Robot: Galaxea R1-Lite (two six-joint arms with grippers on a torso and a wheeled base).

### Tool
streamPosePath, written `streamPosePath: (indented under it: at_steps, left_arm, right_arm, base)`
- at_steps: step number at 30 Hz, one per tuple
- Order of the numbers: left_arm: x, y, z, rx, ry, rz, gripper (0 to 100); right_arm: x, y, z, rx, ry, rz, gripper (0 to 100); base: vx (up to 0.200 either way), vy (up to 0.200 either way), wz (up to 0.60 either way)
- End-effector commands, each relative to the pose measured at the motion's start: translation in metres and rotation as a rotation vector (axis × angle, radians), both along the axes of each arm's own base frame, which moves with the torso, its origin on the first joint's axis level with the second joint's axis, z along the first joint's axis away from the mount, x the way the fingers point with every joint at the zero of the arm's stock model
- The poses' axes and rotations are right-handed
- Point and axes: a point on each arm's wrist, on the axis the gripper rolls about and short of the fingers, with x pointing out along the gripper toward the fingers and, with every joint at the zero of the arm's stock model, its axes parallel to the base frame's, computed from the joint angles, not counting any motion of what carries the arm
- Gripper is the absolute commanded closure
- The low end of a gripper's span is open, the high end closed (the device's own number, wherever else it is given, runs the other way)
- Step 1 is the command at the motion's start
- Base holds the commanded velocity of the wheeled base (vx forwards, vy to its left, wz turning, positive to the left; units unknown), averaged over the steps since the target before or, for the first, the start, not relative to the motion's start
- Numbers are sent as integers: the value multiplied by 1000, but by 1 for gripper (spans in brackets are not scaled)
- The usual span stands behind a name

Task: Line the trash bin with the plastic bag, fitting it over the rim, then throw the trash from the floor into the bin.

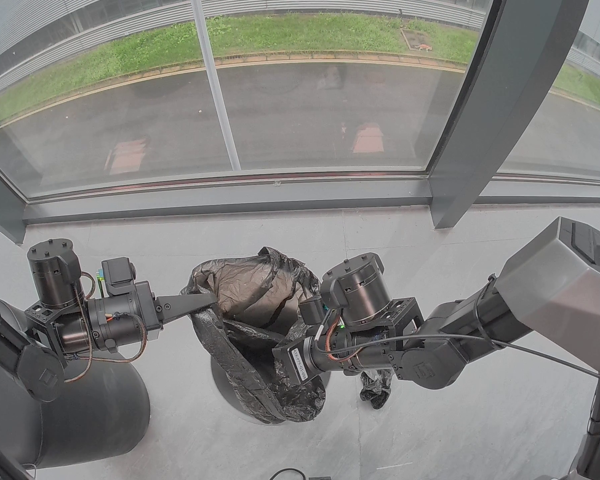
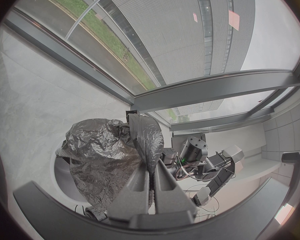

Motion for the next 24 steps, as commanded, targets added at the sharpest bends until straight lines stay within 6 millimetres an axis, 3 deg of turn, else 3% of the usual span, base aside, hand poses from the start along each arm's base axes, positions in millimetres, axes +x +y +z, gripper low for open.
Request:
streamPosePath:
  at_steps: [1, 16, 24]
  left_arm:
    - [9, -2, -15, 6, 32, -1, 100]
    - [25, -6, -51, -1, -3, -6, 100]
    - [27, -2, -57, -7, -26, 4, 100]
  right_arm:
    - [9, 1, -9, -18, -8, -3, 100]
    - [23, 3, -21, -39, -18, -44, 100]
    - [27, 4, -16, -25, -36, -55, 100]
  base:
    - [0, 0, 0]
    - [0, 0, 0]
    - [0, 0, 0]
